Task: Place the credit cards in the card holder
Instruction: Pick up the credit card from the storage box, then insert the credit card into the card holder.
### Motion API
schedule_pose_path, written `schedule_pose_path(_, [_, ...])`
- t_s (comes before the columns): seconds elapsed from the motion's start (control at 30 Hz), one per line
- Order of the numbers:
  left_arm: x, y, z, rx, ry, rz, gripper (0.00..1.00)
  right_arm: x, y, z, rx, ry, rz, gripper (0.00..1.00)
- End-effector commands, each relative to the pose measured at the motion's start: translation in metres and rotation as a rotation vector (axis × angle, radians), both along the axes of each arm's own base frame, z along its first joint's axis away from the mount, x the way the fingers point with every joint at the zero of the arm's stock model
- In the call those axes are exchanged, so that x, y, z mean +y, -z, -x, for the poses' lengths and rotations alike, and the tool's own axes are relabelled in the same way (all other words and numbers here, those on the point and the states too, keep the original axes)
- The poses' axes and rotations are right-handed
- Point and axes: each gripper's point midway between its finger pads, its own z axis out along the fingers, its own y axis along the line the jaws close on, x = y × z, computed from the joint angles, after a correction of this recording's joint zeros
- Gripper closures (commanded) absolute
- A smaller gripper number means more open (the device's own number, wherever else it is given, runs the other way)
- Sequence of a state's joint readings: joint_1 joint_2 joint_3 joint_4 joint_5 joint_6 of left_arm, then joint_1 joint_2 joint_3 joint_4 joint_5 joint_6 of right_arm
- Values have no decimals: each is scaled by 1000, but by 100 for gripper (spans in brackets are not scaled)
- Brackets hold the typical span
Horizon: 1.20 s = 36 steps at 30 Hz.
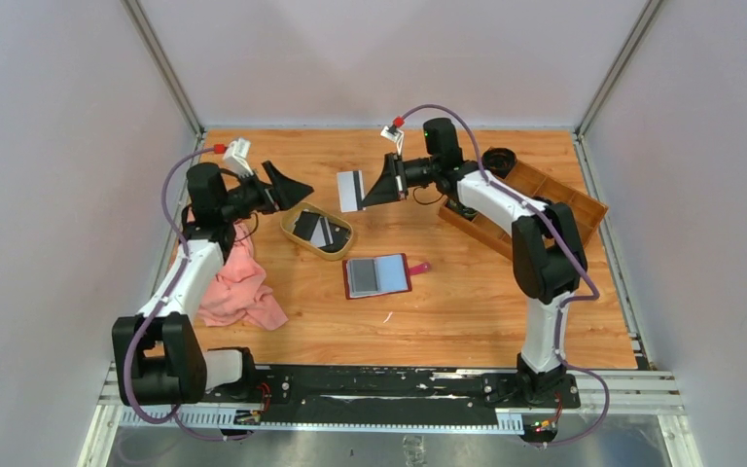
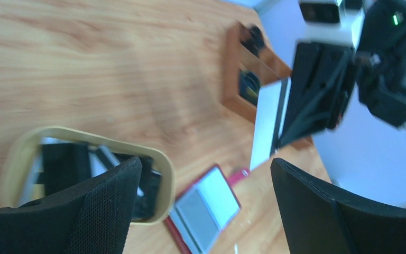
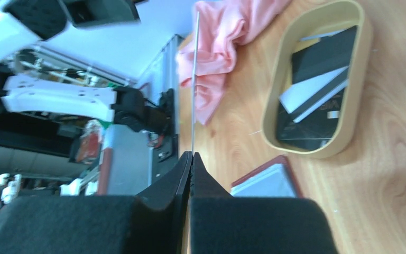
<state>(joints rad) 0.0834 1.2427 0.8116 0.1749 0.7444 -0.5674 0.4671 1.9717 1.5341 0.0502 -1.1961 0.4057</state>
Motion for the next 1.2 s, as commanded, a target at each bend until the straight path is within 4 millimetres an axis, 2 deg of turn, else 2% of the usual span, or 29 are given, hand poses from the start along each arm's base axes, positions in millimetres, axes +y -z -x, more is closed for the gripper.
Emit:
schedule_pose_path(0.0, [-58, -8, 41, -31, 274, 38, 5, -18, -38, 32, 70, -135, -108, 100])
schedule_pose_path(0.1, [-77, -14, 55, -60, 347, 35, 7, -29, -33, 41, 80, -132, -105, 100])
schedule_pose_path(0.23, [-85, -20, 65, -72, 372, 57, 9, -45, -38, 51, 62, -140, -119, 100])
schedule_pose_path(0.5, [-117, -24, 82, -41, 451, 137, 19, -54, -42, 71, 6, -177, -133, 100])
schedule_pose_path(0.73, [-143, -27, 93, -32, 510, 182, 42, -56, -37, 80, -1, -196, -138, 100])
schedule_pose_path(0.97, [-159, -15, 96, 6, 542, 217, 55, -58, -40, 86, -17, -209, -146, 100])
schedule_pose_path(1.07, [-161, -16, 99, 4, 549, 255, 74, -58, -39, 87, -17, -211, -146, 100])
schedule_pose_path(1.17, [-161, -27, 105, -42, 569, 356, 98, -58, -37, 87, -16, -211, -145, 100])
